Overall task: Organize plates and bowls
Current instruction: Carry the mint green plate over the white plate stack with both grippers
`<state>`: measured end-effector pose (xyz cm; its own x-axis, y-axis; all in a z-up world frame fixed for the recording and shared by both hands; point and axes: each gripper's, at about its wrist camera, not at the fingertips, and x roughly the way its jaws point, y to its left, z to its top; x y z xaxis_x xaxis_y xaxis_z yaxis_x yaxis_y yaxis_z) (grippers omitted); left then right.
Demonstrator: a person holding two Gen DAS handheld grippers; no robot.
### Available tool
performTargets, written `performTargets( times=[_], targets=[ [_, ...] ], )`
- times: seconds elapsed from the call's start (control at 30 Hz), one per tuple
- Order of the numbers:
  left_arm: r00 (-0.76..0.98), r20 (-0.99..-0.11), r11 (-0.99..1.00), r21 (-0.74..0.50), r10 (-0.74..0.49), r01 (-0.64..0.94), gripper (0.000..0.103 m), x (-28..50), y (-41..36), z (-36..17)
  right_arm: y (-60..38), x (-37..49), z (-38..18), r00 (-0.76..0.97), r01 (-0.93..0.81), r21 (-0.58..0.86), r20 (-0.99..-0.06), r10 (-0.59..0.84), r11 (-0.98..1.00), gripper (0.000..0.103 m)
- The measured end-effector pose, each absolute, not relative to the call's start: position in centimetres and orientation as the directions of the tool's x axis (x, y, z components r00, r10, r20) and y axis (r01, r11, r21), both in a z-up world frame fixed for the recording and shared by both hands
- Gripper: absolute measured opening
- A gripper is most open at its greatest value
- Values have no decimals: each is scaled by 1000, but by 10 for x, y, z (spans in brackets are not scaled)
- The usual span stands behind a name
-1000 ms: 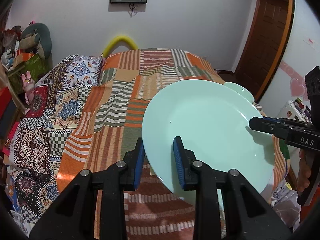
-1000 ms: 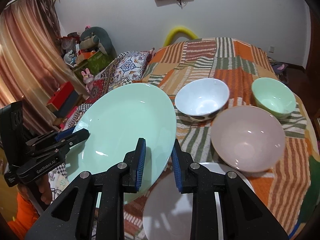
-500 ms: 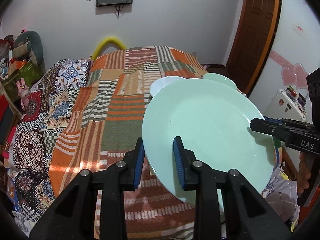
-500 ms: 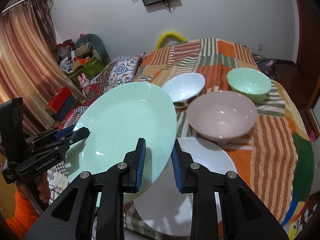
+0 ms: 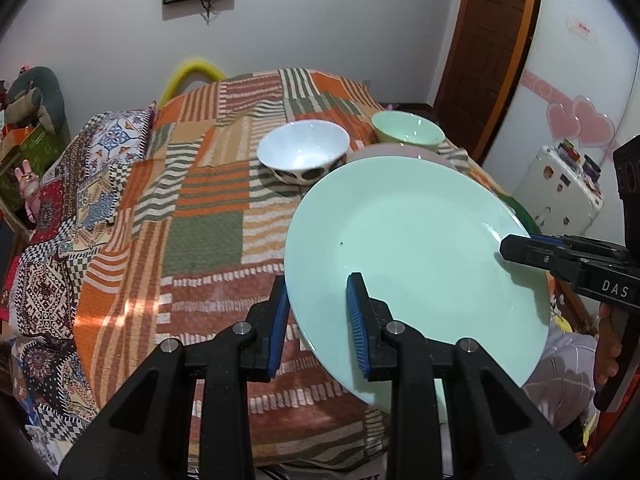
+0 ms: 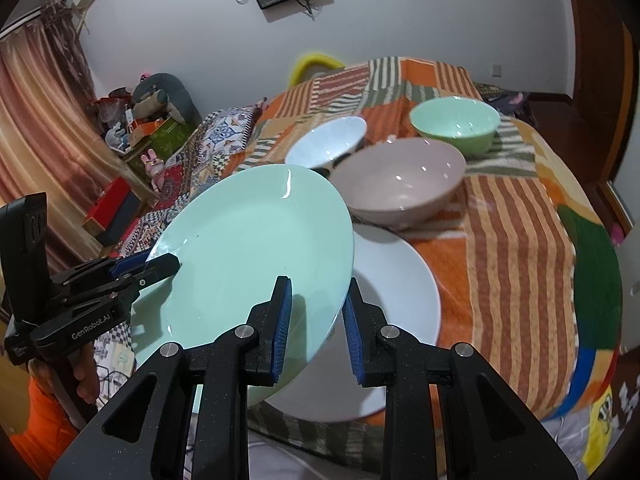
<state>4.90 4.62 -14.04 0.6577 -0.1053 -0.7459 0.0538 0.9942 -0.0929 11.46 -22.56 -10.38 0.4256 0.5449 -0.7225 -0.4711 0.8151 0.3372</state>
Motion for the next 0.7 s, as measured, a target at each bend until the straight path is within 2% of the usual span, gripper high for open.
performTargets(
  times=[0.7],
  targets=[
    [523,-842,991,-96,-129,90,29,72,18,-191,-252,110,-146,365,-391,371,-778,512,843,24]
  ],
)
